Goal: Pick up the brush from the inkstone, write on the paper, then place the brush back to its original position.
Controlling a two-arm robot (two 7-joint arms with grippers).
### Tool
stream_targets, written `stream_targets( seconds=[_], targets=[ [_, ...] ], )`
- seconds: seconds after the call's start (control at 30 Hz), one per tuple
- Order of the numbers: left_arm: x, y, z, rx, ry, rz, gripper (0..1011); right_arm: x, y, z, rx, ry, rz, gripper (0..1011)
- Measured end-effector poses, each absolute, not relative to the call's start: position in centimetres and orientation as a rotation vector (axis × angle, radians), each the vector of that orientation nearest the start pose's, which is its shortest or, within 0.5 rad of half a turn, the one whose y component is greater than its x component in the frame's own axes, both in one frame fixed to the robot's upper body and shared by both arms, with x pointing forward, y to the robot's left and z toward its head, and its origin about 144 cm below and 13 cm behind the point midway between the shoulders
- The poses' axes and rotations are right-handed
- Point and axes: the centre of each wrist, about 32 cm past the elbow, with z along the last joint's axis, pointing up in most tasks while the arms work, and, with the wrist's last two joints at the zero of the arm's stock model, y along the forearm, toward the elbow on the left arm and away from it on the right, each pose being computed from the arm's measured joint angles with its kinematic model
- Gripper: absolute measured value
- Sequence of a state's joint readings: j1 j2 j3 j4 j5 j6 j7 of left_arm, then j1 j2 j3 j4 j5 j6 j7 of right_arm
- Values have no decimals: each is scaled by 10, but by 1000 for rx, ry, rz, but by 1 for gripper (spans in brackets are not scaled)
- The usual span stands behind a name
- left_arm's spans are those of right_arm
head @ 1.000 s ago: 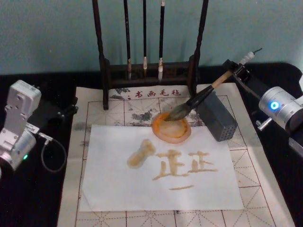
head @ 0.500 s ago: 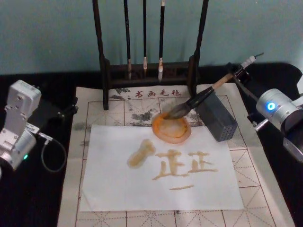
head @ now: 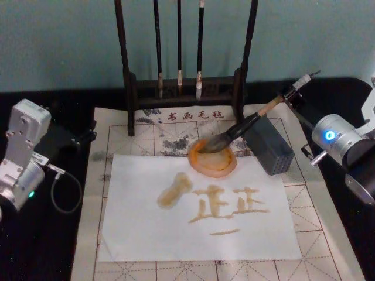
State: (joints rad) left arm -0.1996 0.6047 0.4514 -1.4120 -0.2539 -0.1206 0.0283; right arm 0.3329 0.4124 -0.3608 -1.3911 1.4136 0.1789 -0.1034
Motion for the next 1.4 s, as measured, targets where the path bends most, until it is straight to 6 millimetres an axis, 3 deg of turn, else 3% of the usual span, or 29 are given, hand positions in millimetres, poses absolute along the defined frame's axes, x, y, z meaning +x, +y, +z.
stream_targets(
  seconds=[1.4],
  targets=[
    [489,310,1140,304,-285,1248,1001,538,-258,1179,390,921,-1252,185]
  ],
)
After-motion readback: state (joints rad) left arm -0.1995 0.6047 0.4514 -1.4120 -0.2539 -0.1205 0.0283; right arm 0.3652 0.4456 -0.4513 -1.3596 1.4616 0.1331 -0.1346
